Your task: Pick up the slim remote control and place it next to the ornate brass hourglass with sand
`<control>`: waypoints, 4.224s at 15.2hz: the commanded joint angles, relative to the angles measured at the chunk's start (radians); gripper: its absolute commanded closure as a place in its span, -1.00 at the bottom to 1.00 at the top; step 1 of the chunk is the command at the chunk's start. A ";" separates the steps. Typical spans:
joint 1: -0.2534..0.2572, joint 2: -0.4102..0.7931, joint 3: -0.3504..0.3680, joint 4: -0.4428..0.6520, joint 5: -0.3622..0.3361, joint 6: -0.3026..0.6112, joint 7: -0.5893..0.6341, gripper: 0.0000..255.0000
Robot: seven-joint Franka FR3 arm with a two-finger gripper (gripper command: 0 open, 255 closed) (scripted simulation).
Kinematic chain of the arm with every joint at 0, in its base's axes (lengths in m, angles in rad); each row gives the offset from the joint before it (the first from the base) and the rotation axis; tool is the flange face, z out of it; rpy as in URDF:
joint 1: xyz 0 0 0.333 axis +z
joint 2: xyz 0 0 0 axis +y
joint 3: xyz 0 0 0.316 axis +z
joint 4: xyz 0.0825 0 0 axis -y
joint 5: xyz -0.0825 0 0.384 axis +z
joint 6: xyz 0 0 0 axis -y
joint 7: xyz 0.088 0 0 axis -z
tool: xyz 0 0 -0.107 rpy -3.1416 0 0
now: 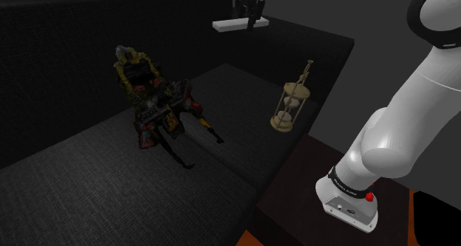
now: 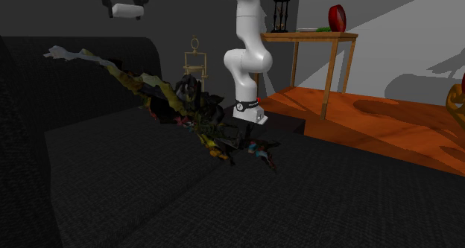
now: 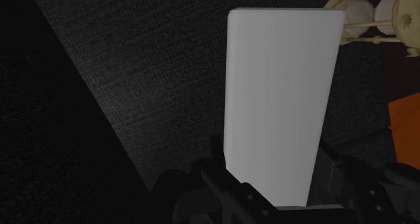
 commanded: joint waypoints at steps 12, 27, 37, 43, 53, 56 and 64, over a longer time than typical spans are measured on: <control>0.001 -0.041 0.002 -0.227 -0.004 0.188 0.004 1.00; 0.001 -0.038 0.001 -0.426 -0.004 0.389 0.003 1.00; 0.001 -0.010 0.000 -0.529 -0.001 0.521 0.001 1.00; 0.000 0.017 0.000 -0.581 0.003 0.599 -0.002 1.00; -0.001 0.079 0.000 -0.649 0.011 0.728 -0.008 1.00; -0.001 0.090 0.000 -0.658 0.013 0.749 -0.010 1.00; -0.001 0.090 0.000 -0.658 0.013 0.749 -0.010 -1.00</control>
